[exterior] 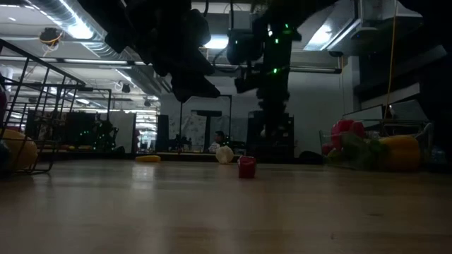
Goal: Sort produce into baskets
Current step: Put the green mushroom into the transparent bin
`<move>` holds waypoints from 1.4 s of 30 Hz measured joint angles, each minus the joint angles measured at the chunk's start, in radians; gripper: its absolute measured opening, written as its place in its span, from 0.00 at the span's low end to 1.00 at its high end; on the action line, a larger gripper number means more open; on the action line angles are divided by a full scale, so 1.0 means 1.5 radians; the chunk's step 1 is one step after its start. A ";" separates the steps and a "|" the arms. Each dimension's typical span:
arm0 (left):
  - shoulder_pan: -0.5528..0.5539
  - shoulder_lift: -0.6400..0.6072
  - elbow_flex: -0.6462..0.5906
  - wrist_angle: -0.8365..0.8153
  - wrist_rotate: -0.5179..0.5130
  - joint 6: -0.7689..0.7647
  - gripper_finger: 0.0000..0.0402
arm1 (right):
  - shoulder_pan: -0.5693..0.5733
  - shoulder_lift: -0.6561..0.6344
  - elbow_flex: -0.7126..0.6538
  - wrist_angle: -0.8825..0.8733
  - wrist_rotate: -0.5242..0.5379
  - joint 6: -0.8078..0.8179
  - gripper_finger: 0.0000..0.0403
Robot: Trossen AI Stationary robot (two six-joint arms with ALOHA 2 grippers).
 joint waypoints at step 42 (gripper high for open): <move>0.000 0.000 0.000 -0.002 -0.073 -0.001 0.59 | -0.144 -0.221 -0.212 -0.386 0.126 0.076 0.29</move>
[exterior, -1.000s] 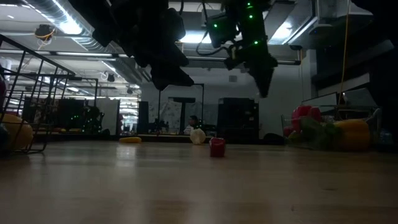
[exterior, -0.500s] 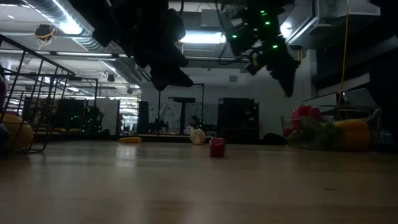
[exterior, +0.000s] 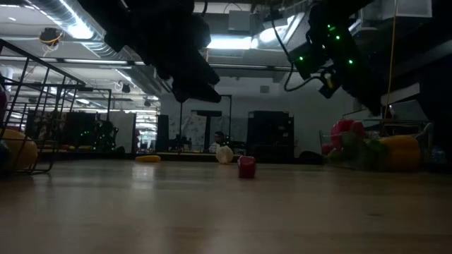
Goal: Sort produce into baskets
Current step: Put the green mushroom into the transparent bin, then put the yellow corn into the transparent bin
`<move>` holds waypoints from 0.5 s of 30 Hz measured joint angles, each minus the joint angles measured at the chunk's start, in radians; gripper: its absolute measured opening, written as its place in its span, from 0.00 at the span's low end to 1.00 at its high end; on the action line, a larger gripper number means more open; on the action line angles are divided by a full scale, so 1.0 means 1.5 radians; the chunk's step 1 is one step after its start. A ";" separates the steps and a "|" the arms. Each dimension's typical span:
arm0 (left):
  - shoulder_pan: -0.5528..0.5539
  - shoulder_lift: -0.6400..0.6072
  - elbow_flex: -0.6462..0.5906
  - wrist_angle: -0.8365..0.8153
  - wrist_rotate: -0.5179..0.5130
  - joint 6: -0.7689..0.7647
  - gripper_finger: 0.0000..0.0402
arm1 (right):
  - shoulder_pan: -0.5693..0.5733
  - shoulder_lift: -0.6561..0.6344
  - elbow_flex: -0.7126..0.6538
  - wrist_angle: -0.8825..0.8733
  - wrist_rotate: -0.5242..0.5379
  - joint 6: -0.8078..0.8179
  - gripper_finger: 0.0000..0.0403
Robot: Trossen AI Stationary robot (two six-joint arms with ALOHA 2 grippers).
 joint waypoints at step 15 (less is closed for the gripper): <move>0.055 0.000 0.000 0.003 -0.070 -0.021 0.59 | 0.000 0.000 -0.064 0.064 0.000 -0.026 0.52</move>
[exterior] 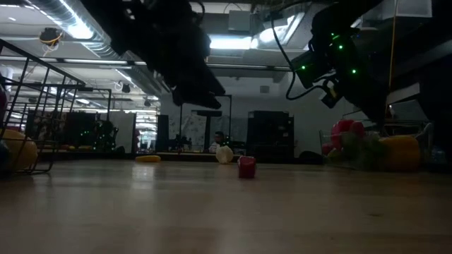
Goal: Sort produce into baskets
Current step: Put the yellow corn into the transparent bin
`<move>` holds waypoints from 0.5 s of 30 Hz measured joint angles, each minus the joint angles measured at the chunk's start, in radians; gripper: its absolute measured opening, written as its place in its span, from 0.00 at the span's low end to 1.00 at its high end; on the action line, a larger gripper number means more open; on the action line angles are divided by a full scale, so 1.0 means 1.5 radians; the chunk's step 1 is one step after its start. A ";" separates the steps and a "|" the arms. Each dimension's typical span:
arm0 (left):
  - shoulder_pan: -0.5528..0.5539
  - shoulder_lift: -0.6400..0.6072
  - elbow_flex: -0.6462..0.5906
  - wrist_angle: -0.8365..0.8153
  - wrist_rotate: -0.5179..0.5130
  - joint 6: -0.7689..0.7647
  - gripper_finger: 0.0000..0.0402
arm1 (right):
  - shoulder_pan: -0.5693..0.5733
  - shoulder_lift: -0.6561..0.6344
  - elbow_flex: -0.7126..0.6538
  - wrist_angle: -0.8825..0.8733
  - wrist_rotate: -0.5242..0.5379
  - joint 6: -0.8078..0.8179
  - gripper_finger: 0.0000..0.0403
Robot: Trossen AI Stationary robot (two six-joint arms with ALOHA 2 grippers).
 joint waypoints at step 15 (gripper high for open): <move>0.227 -0.041 0.001 -0.063 -0.082 0.001 0.59 | 0.000 0.000 0.000 0.003 0.000 -0.001 0.64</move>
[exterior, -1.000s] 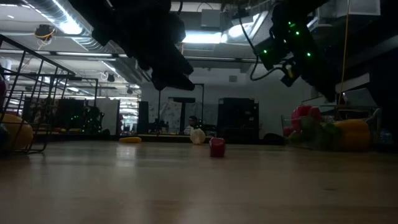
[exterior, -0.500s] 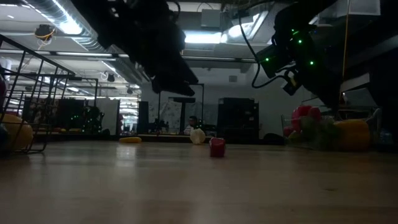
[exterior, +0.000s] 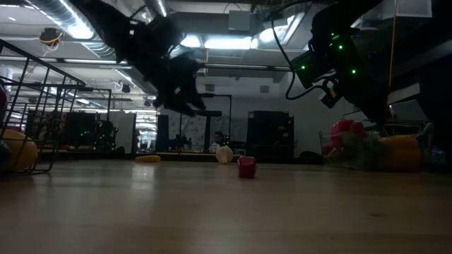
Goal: Sort produce into baskets
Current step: Put the yellow corn into the transparent bin
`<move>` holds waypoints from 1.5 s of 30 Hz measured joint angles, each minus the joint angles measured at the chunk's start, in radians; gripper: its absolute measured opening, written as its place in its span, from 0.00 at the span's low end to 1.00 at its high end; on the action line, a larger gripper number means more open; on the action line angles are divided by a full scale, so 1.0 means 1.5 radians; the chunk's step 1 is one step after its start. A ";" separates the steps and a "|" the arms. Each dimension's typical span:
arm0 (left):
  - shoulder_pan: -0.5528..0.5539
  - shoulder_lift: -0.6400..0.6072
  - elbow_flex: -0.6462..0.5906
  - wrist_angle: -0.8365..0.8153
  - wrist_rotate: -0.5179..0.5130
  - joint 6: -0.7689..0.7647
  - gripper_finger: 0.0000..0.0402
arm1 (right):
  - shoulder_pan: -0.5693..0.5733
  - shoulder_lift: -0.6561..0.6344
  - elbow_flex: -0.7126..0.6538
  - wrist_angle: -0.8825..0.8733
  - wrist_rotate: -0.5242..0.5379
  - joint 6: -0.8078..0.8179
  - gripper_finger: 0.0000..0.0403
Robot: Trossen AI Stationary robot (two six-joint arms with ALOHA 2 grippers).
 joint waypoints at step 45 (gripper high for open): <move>0.209 0.087 -0.001 -0.203 -0.157 0.192 0.59 | 0.000 0.001 0.000 0.060 -0.001 0.004 0.64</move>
